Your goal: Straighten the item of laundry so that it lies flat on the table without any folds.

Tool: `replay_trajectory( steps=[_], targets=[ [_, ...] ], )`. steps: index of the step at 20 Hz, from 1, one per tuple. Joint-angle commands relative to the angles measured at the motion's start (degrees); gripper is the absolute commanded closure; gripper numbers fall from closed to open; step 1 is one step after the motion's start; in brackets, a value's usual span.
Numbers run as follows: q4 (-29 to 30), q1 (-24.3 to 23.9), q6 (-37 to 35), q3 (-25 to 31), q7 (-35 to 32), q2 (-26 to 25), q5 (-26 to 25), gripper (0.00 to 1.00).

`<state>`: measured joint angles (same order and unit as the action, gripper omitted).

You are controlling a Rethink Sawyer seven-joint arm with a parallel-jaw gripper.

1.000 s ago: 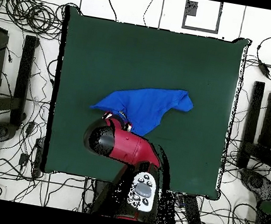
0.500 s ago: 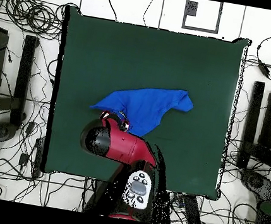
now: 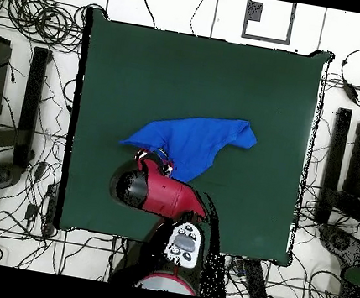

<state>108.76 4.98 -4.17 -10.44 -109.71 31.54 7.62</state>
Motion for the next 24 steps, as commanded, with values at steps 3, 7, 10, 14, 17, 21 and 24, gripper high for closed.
replay_trajectory(
  steps=[3, 7, 10, 14, 17, 21, 24],
  targets=[
    [2.6, 0.7, 2.4, 3.1, -11.4, -3.8, 1.1, 0.0],
    [3.1, 0.7, 2.2, 3.2, -11.5, -3.5, 1.2, 0.0],
    [3.6, 0.5, 2.2, 3.5, -11.6, -3.1, 1.2, 0.0],
    [4.4, 0.1, 2.3, 3.9, -11.6, -2.3, 0.9, 0.0],
    [5.7, -0.2, 2.4, 4.1, -11.6, -1.2, 0.6, 0.0],
    [6.4, -0.7, 3.0, 4.6, -11.6, -1.1, 0.3, 0.0],
    [6.6, -1.0, 3.9, 4.8, -11.6, -1.4, 0.1, 0.0]
  ],
)
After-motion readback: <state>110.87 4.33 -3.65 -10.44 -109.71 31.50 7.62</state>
